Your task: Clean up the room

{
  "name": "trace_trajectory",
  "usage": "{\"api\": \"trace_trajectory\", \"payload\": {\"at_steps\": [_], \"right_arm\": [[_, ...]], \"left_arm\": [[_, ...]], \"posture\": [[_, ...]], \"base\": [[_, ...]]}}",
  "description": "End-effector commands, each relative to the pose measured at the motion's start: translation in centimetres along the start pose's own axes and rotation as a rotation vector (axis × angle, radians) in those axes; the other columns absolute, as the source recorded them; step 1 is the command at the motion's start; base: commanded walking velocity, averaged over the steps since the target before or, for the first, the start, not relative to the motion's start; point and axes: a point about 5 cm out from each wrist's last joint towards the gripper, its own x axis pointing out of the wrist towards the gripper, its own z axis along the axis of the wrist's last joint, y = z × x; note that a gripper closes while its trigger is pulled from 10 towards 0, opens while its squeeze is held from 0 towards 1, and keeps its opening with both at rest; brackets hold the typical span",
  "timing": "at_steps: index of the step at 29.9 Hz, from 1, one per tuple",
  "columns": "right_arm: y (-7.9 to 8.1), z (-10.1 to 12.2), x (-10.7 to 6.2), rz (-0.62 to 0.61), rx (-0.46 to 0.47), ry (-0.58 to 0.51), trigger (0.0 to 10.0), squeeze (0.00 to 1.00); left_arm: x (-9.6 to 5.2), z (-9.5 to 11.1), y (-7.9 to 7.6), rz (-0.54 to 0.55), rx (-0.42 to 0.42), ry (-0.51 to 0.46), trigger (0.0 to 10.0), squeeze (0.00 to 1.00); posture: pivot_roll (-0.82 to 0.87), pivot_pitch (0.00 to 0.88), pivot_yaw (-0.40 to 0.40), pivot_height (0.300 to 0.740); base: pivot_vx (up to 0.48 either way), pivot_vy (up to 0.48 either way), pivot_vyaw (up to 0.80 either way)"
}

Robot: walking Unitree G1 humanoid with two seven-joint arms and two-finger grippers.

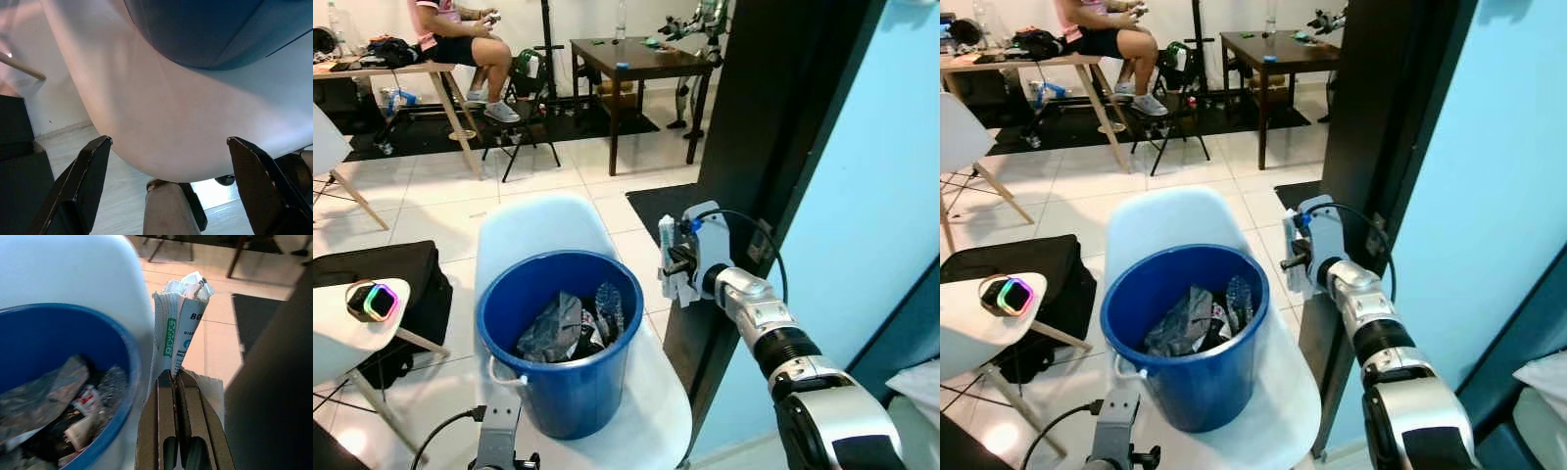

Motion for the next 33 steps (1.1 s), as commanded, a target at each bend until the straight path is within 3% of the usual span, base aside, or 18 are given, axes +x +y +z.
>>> {"api": "trace_trajectory", "payload": {"at_steps": [1,5,8,11,20,21,22,23,26,29,33], "right_arm": [[0.8,0.3,0.3,0.047,0.021,-0.033,10.0,0.0],[3.0,1.8,1.0,0.194,0.073,-0.116,10.0,0.0],[3.3,1.9,1.1,0.213,0.079,-0.12,10.0,0.0],[5.3,1.4,1.5,0.307,0.021,-0.082,10.0,0.0],[7.1,0.6,1.9,0.341,-0.054,-0.028,10.0,0.0],[7.5,0.6,2.1,0.334,-0.035,-0.027,10.0,0.35],[7.5,0.6,2.1,0.334,-0.035,-0.027,10.0,0.35],[8.1,0.7,2.3,0.348,0.018,-0.032,10.0,1.0],[9.1,0.7,2.6,0.379,0.076,-0.033,10.0,1.0],[9.6,0.5,2.6,0.394,0.057,-0.019,10.0,1.0],[8.6,-0.1,2.5,0.298,0.034,0.0,10.0,1.0]], "left_arm": [[-0.1,-0.5,0.3,0.007,0.013,0.018,10.0,0.0],[-0.2,-0.7,0.6,0.021,0.026,0.02,10.0,0.0],[-0.2,-0.7,0.6,0.024,0.028,0.021,10.0,0.0],[-0.2,-0.7,0.9,0.037,0.033,0.019,10.0,0.0],[-0.4,-1.4,1.2,0.051,0.036,0.027,10.0,0.0],[-0.5,-1.9,1.2,0.053,0.038,0.036,10.0,0.0],[-0.5,-1.9,1.2,0.053,0.038,0.036,10.0,0.0],[-0.7,-2.3,1.2,0.055,0.041,0.045,10.0,0.0],[-0.8,-2.8,1.3,0.058,0.043,0.053,10.0,0.0],[-0.8,-2.9,1.3,0.061,0.044,0.054,10.0,0.0],[-0.7,-2.5,1.3,0.056,0.012,0.048,10.0,0.0]], "posture": [[-0.01,0.0,-0.043,0.74],[0.0,0.0,-0.048,0.74],[0.0,0.0,-0.048,0.74],[0.02,0.0,-0.055,0.74],[0.02,0.0,-0.058,0.74],[0.03,0.0,-0.063,0.74],[0.03,0.0,-0.063,0.74],[0.04,0.0,-0.069,0.74],[0.05,0.0,-0.075,0.74],[0.05,0.0,-0.077,0.74],[0.06,0.0,-0.081,0.74]], "base": [[0.0,0.0,0.0],[0.0,0.0,0.0],[0.0,0.0,0.0],[0.0,0.0,0.0],[0.0,0.0,0.0],[0.0,0.0,0.0],[0.0,0.0,0.0],[0.0,0.0,0.0],[0.0,0.0,0.0],[0.0,0.0,0.0],[0.0,0.0,0.0]]}}
